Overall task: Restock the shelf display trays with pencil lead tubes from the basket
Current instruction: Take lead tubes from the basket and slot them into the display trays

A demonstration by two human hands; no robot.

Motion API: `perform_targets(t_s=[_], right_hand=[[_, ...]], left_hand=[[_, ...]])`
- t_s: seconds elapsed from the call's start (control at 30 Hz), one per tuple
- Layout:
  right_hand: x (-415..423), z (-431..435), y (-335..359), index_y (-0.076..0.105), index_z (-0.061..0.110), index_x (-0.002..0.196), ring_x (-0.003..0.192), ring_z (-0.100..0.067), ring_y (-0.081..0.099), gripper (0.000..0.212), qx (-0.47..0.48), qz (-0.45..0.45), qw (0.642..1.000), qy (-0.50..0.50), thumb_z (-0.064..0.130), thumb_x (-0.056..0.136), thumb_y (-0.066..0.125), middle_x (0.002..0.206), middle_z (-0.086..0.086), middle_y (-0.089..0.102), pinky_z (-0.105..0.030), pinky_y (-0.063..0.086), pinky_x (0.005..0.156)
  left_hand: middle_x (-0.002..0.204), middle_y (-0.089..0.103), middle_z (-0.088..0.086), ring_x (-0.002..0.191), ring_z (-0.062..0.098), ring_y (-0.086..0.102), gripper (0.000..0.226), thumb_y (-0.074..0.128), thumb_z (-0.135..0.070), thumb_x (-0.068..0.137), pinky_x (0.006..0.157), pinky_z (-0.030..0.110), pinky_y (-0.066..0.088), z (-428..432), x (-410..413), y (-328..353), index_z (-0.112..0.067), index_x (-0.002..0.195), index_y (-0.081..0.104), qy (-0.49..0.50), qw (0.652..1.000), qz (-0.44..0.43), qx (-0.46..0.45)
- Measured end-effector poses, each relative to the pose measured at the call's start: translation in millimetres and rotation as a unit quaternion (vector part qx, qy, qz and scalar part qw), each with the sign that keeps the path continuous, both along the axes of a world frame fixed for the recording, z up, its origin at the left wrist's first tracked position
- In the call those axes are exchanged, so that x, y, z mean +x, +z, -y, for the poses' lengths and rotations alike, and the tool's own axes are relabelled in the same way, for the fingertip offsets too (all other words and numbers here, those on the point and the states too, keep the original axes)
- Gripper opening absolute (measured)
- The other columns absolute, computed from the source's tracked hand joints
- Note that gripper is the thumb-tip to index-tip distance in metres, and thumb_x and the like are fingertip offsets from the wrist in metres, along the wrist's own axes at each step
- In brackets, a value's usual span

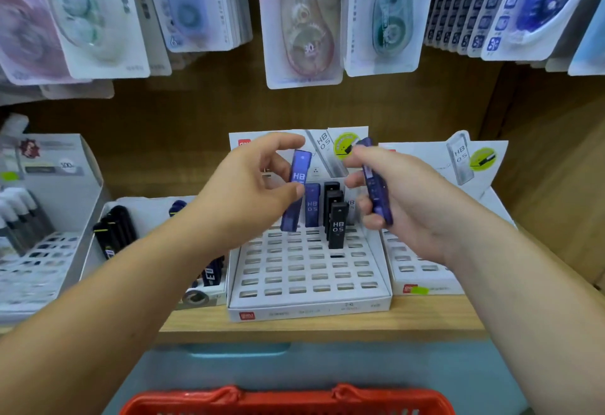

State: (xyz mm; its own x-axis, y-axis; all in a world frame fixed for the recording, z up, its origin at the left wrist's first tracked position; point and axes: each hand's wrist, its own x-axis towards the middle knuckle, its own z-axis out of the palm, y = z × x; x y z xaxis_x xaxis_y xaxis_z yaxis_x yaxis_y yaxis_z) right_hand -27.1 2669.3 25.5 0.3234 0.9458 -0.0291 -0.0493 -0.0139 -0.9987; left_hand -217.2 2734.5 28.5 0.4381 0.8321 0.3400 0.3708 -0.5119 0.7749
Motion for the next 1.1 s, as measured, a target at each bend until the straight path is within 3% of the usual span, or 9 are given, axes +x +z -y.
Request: perform_targets(t_s=[0.13, 0.2, 0.3, 0.37, 0.5, 0.7, 0.83, 1.0, 1.1], right_hand=[[3.6, 2.2, -4.5, 0.052, 0.017, 0.115, 0.062, -0.017, 0.047, 0.013, -0.006, 0.016, 1.000, 0.024, 0.011, 0.103, 0.051, 0.104, -0.012, 0.052, -0.031, 0.031, 0.050], [4.8, 3.6, -6.1, 0.056, 0.017, 0.114, 0.063, -0.016, 0.048, 0.014, -0.001, 0.062, 0.998, 0.033, 0.007, 0.104, 0.052, 0.098, -0.011, 0.054, -0.031, 0.034, 0.051], [8.2, 5.3, -7.7, 0.069, 0.018, 0.107, 0.060, -0.017, 0.054, 0.009, 0.026, 0.134, 0.990, 0.027, 0.014, 0.103, 0.062, 0.081, -0.008, 0.062, -0.030, 0.041, 0.050], [11.6, 7.3, -9.6, 0.075, 0.022, 0.105, 0.057, -0.018, 0.057, 0.008, 0.043, 0.128, 0.991, 0.015, 0.021, 0.099, 0.069, 0.078, -0.007, 0.069, -0.029, 0.041, 0.046], [14.9, 6.7, -12.5, 0.077, 0.021, 0.101, 0.048, -0.016, 0.042, 0.009, 0.041, 0.106, 0.994, -0.004, 0.024, 0.100, 0.068, 0.074, -0.004, 0.068, -0.022, 0.030, 0.042], [14.3, 3.6, -13.4, 0.079, 0.025, 0.092, 0.058, -0.014, 0.040, 0.041, 0.021, 0.088, 0.995, 0.032, -0.005, 0.100, 0.053, 0.085, -0.012, 0.056, -0.030, 0.029, 0.051], [17.3, 4.9, -10.4, 0.072, 0.017, 0.115, 0.054, -0.017, 0.054, 0.030, 0.038, 0.096, 0.995, 0.016, -0.004, 0.098, 0.060, 0.087, -0.013, 0.076, -0.029, 0.041, 0.048], [22.1, 6.6, -6.9, 0.069, 0.014, 0.098, 0.054, -0.023, 0.055, 0.017, 0.084, 0.117, 0.989, -0.017, -0.001, 0.095, 0.062, 0.073, -0.011, 0.071, -0.032, 0.045, 0.049], [20.4, 10.2, -6.2, 0.072, 0.006, 0.103, 0.057, -0.021, 0.056, 0.011, 0.101, 0.086, 0.991, 0.025, 0.001, 0.096, 0.065, 0.072, -0.011, 0.067, -0.030, 0.048, 0.053]], left_hand=[[0.097, 0.071, -0.003, 0.087, 0.016, 0.076, 0.038, 0.073, -0.010, 0.095, 0.076, 0.043, 0.065, -8.7, 4.6, -16.6, -0.040, 0.117, 0.061, 0.007, 0.999, 0.046, 0.012], [0.098, 0.071, 0.002, 0.089, 0.021, 0.076, 0.033, 0.071, -0.007, 0.096, 0.082, 0.050, 0.064, -12.2, 10.6, -26.1, -0.037, 0.109, 0.065, 0.011, 0.996, 0.090, 0.009], [0.099, 0.073, -0.001, 0.092, 0.019, 0.074, 0.029, 0.074, -0.008, 0.094, 0.086, 0.046, 0.063, -15.0, 16.8, -36.2, -0.035, 0.105, 0.069, 0.019, 0.996, 0.087, 0.016], [0.095, 0.073, -0.006, 0.089, 0.013, 0.073, 0.029, 0.076, -0.010, 0.093, 0.087, 0.040, 0.063, -16.1, 18.1, -38.8, -0.036, 0.106, 0.071, 0.020, 0.997, 0.071, 0.021], [0.091, 0.074, -0.008, 0.083, 0.010, 0.073, 0.028, 0.082, -0.013, 0.088, 0.082, 0.033, 0.063, -15.9, 14.7, -36.5, -0.034, 0.101, 0.069, 0.030, 0.997, 0.066, 0.028], [0.086, 0.075, -0.007, 0.082, 0.012, 0.074, 0.024, 0.082, -0.010, 0.087, 0.079, 0.031, 0.062, -15.8, 14.3, -34.6, -0.030, 0.090, 0.070, 0.003, 0.998, 0.048, 0.040], [0.085, 0.073, -0.009, 0.079, 0.007, 0.072, 0.025, 0.080, -0.011, 0.089, 0.075, 0.026, 0.060, -15.3, 15.4, -38.0, -0.032, 0.091, 0.067, 0.010, 0.998, 0.031, 0.058], [0.088, 0.073, -0.011, 0.083, 0.006, 0.072, 0.021, 0.080, -0.011, 0.089, 0.082, 0.028, 0.062, -19.3, 13.1, -37.5, -0.028, 0.096, 0.070, 0.011, 0.997, 0.020, 0.074], [0.088, 0.073, -0.009, 0.082, 0.009, 0.072, 0.025, 0.079, -0.008, 0.090, 0.083, 0.032, 0.062, -20.0, 14.4, -43.1, -0.031, 0.095, 0.070, 0.007, 0.998, 0.003, 0.056]])
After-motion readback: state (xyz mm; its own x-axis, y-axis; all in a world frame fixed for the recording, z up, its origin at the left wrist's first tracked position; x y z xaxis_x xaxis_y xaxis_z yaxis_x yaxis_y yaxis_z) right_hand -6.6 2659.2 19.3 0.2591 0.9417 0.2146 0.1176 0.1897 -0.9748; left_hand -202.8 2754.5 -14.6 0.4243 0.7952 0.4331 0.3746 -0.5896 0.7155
